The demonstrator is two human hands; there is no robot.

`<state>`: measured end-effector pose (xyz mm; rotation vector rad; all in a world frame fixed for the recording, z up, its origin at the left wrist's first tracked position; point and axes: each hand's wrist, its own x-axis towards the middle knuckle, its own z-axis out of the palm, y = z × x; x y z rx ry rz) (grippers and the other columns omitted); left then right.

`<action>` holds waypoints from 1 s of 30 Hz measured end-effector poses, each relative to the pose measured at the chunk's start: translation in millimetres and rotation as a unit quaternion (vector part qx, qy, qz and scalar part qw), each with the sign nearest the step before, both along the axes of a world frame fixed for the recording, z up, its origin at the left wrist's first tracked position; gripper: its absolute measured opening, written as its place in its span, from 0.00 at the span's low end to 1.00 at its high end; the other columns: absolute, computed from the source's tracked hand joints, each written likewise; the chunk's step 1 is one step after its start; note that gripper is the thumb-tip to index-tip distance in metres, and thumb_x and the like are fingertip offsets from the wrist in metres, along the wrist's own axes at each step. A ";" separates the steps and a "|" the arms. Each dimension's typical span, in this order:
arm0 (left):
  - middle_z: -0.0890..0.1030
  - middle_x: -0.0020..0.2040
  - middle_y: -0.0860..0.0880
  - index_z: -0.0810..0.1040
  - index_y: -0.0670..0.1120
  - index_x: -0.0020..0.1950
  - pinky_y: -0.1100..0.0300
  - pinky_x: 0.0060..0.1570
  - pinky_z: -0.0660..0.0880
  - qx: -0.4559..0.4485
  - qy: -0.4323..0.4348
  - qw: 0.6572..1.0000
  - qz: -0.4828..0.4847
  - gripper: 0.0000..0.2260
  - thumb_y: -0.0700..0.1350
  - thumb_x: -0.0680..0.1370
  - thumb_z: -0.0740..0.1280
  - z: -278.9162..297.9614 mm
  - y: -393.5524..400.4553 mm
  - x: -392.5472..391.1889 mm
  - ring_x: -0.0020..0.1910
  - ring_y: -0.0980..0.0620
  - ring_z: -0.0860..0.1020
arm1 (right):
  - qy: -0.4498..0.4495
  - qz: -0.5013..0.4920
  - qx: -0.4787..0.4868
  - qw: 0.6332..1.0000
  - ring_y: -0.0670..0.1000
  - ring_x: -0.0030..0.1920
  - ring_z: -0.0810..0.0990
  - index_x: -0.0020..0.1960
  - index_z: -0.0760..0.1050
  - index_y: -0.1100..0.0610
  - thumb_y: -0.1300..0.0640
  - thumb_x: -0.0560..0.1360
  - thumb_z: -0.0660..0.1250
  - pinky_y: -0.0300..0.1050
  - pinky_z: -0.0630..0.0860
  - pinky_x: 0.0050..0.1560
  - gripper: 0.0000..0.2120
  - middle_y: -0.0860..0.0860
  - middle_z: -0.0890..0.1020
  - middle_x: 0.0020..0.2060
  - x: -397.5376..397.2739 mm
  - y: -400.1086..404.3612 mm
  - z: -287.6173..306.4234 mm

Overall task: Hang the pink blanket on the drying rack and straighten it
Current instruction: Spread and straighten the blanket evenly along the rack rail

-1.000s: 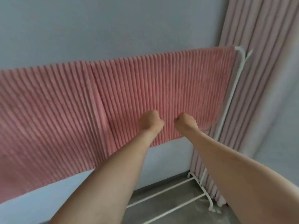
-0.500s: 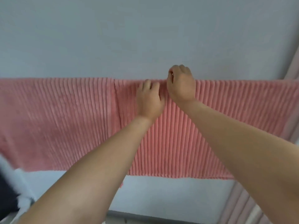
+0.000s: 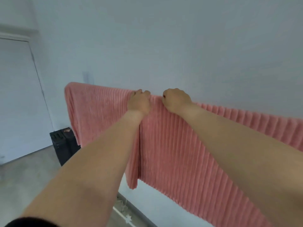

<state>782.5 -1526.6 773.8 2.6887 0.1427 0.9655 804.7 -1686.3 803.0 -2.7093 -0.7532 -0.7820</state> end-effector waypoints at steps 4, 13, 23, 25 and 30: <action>0.77 0.57 0.42 0.76 0.42 0.62 0.49 0.58 0.71 0.023 0.004 1.000 0.011 0.15 0.40 0.78 0.57 1.6 4.0 8.9 0.61 0.40 0.72 | -0.038 -0.035 0.051 0.997 0.59 0.36 0.75 0.37 0.73 0.59 0.63 0.75 0.61 0.45 0.67 0.36 0.08 0.52 0.72 0.31 5.2 -1.2 -5.1; 0.73 0.62 0.37 0.70 0.39 0.65 0.43 0.63 0.70 0.055 0.027 0.998 0.005 0.15 0.38 0.79 0.58 -3.5 -9.0 23.7 0.69 0.35 0.65 | -0.206 -0.086 -0.007 0.975 0.56 0.34 0.69 0.35 0.66 0.54 0.65 0.73 0.61 0.48 0.57 0.41 0.11 0.55 0.77 0.35 -11.8 -60.5 0.4; 0.72 0.58 0.39 0.68 0.42 0.62 0.42 0.58 0.72 0.027 0.069 0.997 0.027 0.14 0.40 0.76 0.60 3.7 -21.7 23.8 0.65 0.36 0.67 | -0.121 -0.153 0.072 0.978 0.62 0.46 0.79 0.38 0.73 0.57 0.58 0.77 0.60 0.50 0.63 0.46 0.09 0.57 0.81 0.41 -17.8 -119.2 0.6; 0.72 0.63 0.40 0.68 0.44 0.67 0.37 0.67 0.64 0.032 0.049 0.998 0.037 0.19 0.43 0.76 0.61 6.9 -29.9 22.3 0.69 0.37 0.65 | -0.122 -0.128 0.091 0.980 0.62 0.50 0.79 0.45 0.77 0.59 0.57 0.77 0.60 0.51 0.68 0.49 0.09 0.58 0.82 0.46 -19.5 -101.6 2.7; 0.82 0.53 0.46 0.77 0.48 0.54 0.43 0.75 0.53 0.087 -0.013 0.994 -0.069 0.14 0.41 0.73 0.58 7.1 -48.0 20.6 0.60 0.43 0.76 | -0.062 -0.038 0.055 0.996 0.62 0.52 0.79 0.52 0.78 0.61 0.51 0.78 0.62 0.48 0.73 0.47 0.13 0.60 0.81 0.49 -11.2 -50.2 5.8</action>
